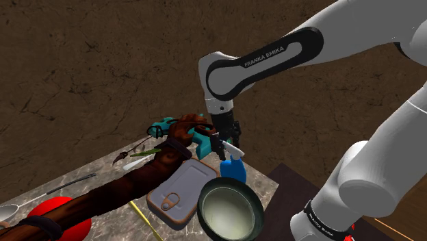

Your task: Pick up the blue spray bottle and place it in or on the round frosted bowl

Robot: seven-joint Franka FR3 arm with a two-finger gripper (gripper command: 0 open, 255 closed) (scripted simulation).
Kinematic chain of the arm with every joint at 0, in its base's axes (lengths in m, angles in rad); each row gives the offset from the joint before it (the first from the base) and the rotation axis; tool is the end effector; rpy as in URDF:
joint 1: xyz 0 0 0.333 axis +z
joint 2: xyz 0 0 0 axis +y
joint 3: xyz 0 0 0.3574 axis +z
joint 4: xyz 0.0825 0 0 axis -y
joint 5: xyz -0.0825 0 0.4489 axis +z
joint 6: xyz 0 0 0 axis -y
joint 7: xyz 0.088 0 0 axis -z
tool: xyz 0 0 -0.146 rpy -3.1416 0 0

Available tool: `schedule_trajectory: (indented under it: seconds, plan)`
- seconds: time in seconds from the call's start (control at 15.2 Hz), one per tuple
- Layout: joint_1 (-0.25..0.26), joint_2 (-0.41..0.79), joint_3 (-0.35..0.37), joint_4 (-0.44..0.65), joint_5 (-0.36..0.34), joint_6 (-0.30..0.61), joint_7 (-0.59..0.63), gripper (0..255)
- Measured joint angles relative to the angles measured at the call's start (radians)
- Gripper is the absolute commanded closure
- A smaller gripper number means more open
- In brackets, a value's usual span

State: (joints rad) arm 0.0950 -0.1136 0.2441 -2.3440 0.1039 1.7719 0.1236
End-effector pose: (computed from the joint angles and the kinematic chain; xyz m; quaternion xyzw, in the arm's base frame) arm 0.4312 0.1647 0.3163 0.9698 0.0791 -0.2299 0.0192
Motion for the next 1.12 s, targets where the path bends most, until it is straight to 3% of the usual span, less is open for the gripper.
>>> schedule_trajectory:
  seconds: [0.33,0.79,0.86,1.12]
  plan:
    - [0.006,0.007,0.007,-0.056,0.008,0.064,0.002,0]
    - [0.005,0.010,0.006,-0.066,0.007,0.074,0.001,0]
    - [0.005,0.010,0.006,-0.066,0.007,0.074,0.001,255]
    - [0.005,0.009,0.006,-0.065,0.006,0.074,0.001,255]
